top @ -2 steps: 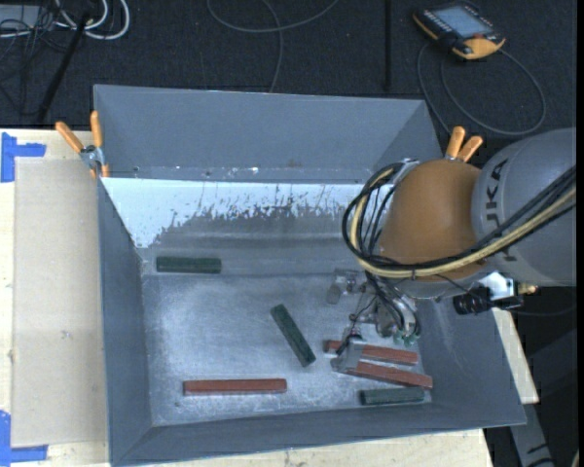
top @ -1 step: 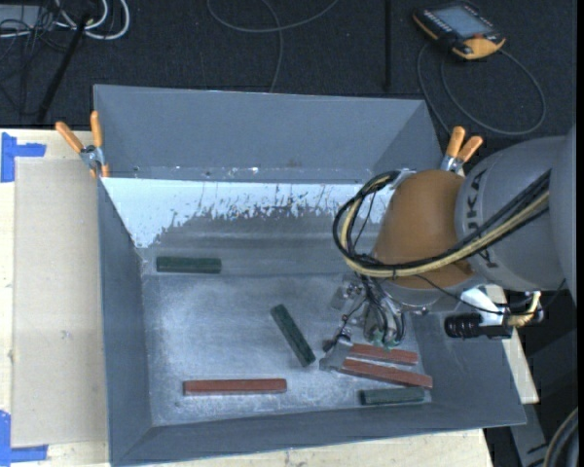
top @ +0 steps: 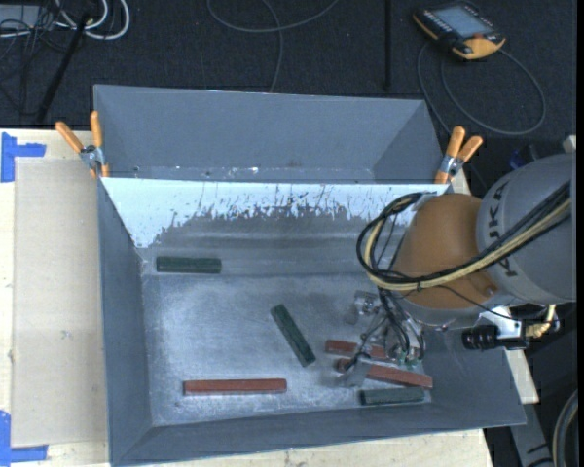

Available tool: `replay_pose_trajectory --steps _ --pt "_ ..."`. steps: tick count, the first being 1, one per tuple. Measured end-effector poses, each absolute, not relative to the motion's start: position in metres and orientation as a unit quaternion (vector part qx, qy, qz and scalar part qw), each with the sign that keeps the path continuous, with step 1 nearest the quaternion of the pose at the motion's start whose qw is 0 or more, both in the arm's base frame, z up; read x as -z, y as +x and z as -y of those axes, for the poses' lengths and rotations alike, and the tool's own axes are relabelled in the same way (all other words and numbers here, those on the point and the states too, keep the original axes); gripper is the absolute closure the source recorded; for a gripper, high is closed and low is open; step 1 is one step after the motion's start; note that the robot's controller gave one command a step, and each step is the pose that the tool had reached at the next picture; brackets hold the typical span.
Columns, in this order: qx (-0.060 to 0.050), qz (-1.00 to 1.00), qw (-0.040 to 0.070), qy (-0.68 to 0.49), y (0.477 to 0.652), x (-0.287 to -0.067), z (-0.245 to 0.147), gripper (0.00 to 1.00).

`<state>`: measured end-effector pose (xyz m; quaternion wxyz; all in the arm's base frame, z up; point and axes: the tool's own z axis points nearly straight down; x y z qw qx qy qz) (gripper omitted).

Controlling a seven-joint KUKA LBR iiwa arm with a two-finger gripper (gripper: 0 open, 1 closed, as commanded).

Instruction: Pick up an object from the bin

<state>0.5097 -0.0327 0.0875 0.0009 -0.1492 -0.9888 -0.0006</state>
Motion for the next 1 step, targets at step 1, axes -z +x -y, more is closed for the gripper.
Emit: replay_pose_trajectory --steps 1 --pt "0.001 1.0 0.0 0.02 0.4794 -0.0703 0.0529 1.0"
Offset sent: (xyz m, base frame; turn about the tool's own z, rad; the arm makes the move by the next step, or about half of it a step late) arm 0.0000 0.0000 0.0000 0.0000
